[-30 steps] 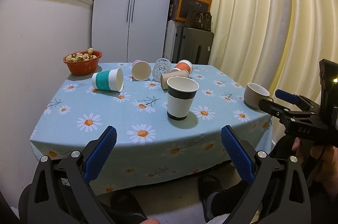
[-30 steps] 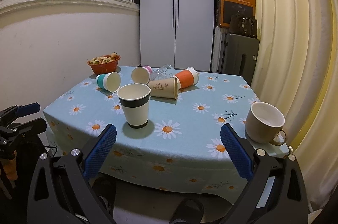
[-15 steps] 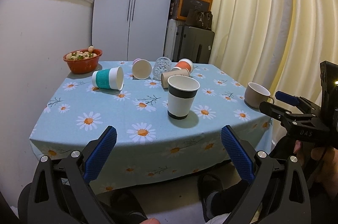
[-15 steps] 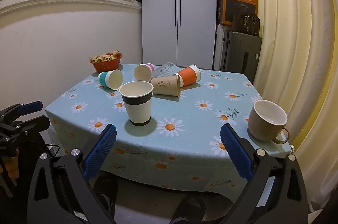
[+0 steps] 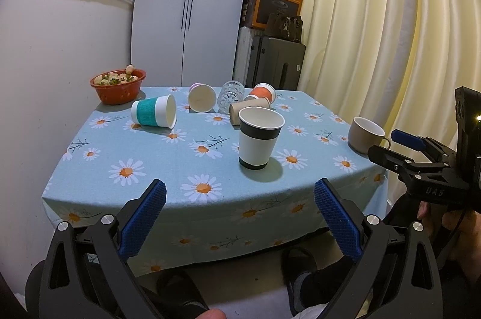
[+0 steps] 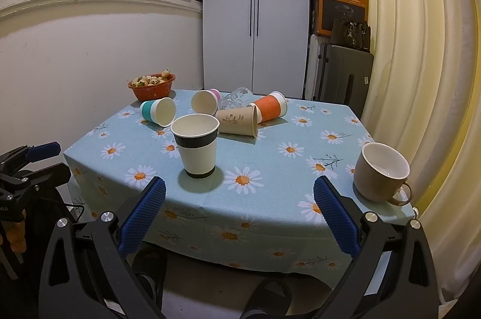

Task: Flip cup upright

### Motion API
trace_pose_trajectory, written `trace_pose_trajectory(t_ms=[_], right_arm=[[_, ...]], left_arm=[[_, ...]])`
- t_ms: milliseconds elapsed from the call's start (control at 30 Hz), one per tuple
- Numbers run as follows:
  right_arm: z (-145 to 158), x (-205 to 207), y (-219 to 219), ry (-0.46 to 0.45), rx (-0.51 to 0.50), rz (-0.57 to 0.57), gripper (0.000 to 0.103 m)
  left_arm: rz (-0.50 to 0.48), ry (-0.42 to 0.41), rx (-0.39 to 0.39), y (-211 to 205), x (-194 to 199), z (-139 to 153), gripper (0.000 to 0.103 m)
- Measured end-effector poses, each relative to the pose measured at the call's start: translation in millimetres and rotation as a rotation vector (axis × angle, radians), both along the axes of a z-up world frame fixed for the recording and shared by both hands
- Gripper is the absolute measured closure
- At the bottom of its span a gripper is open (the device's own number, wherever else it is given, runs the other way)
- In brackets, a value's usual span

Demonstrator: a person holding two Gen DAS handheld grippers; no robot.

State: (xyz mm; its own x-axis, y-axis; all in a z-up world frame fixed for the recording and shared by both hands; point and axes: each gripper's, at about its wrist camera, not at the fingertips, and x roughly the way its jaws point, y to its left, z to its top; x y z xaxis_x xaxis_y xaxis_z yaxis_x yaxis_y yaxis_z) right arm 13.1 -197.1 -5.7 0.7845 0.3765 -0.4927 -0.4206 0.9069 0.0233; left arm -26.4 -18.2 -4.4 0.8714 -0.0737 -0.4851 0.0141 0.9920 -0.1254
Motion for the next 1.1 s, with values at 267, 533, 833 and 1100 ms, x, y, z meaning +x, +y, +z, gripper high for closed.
trace_pose_trajectory(t_ms=[267,533,833,1100], right_arm=[[-1.3,0.0,1.8,0.002,-0.016,0.006,0.005],[-0.8,1.6,-0.3,0.011,-0.012,0.001,0.005],[-0.3,1.9,-0.5,0.011,-0.018,0.004,0.005],[-0.2,1.9,-0.5,0.010,-0.018,0.005,0.005]], left_arm=[[0.006,0.002,0.005,-0.1,-0.2,-1.0,0.007],[0.003,0.002,0.012,-0.3,-1.2,0.0,0.007],[0.002,0.002,0.015,-1.4,-1.1,0.5,0.007],[0.002,0.005,0.016,-1.8,-0.5,0.2,0.007]])
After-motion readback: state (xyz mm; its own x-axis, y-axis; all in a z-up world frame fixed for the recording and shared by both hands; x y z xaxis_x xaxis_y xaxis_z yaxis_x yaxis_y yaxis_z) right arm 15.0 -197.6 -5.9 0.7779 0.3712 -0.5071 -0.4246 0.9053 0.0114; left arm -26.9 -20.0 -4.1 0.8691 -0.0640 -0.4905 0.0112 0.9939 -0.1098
